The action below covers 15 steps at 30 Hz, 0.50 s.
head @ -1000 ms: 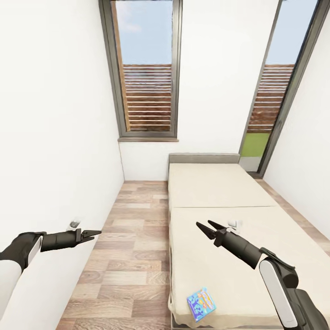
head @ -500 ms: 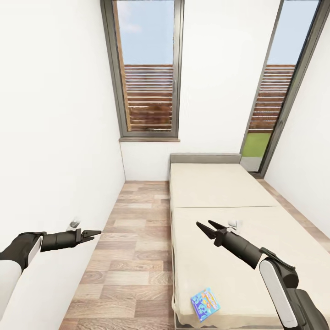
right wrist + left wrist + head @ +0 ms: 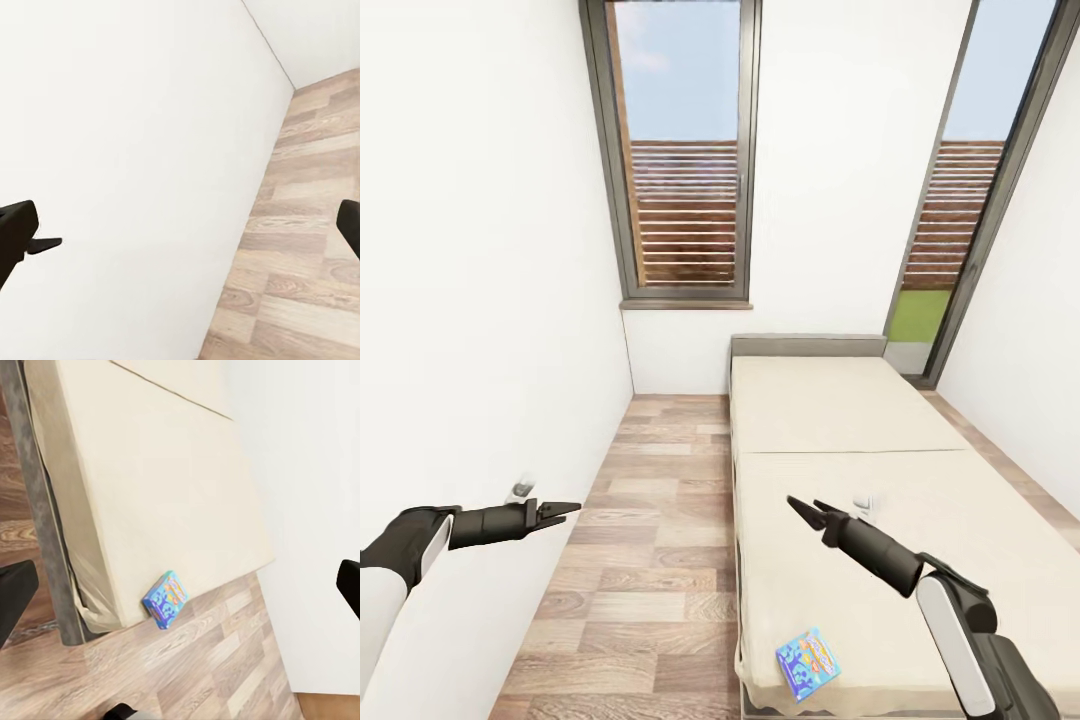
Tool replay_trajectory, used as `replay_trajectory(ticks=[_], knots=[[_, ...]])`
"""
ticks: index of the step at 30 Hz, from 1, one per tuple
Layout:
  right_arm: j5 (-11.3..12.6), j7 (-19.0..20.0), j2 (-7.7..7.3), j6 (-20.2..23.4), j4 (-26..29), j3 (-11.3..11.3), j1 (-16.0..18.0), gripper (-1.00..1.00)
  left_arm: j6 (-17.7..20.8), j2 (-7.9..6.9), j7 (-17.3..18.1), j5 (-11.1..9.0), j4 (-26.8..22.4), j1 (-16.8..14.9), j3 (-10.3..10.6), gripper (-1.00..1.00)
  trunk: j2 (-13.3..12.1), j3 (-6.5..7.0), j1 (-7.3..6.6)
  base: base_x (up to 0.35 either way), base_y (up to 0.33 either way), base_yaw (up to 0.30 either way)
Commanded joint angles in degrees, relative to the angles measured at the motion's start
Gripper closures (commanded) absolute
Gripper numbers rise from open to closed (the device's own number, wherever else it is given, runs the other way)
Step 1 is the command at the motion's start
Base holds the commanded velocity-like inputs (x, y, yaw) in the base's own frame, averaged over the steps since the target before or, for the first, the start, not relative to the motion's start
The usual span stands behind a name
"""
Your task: Put all the toys in the child's room - the three board games (two on the bed and one on the table), the two jigsaw puzzles on the table, and the tennis ball on the table - inside the toy box on the table in the child's room.
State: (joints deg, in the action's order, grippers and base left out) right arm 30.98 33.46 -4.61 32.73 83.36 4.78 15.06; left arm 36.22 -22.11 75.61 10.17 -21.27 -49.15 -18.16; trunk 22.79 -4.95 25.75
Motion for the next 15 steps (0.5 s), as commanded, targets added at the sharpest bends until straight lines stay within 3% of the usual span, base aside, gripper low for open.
replay_trajectory(ticks=[1,5,9,12,15], knots=[[0.4,-0.02,0.36,0.5,-0.18,0.12,0.06,-1.0,0.6,0.06,0.42,0.59,-0.02,-0.07,-0.46,-1.0,0.13,-0.13,0.04,0.0,0.0,0.0],[0.89,0.21,1.84,0.93,-1.75,0.33,0.02,-1.0,0.63,0.6,0.36,0.63,-0.02,-0.09,-0.45,-1.0,0.13,-0.13,0.04,0.0,0.0,0.0],[2.08,1.23,1.41,1.38,-6.04,0.84,-2.09,-1.0,0.67,0.71,0.61,0.64,-0.03,-0.1,-0.4,-1.0,0.13,-0.13,0.04,0.0,0.0,0.0],[6.03,5.36,0.28,1.5,-13.72,4.49,-5.32,-1.0,0.69,0.74,0.86,0.64,-0.05,-0.09,-0.34,-1.0,0.13,-0.13,0.04,0.0,0.0,0.0],[7.91,10.11,-0.95,1.39,-19.47,8.27,-6.17,-1.0,0.71,0.7,0.99,0.61,-0.08,-0.1,-0.26,-1.0,0.13,-0.13,0.04,0.0,0.0,0.0]])
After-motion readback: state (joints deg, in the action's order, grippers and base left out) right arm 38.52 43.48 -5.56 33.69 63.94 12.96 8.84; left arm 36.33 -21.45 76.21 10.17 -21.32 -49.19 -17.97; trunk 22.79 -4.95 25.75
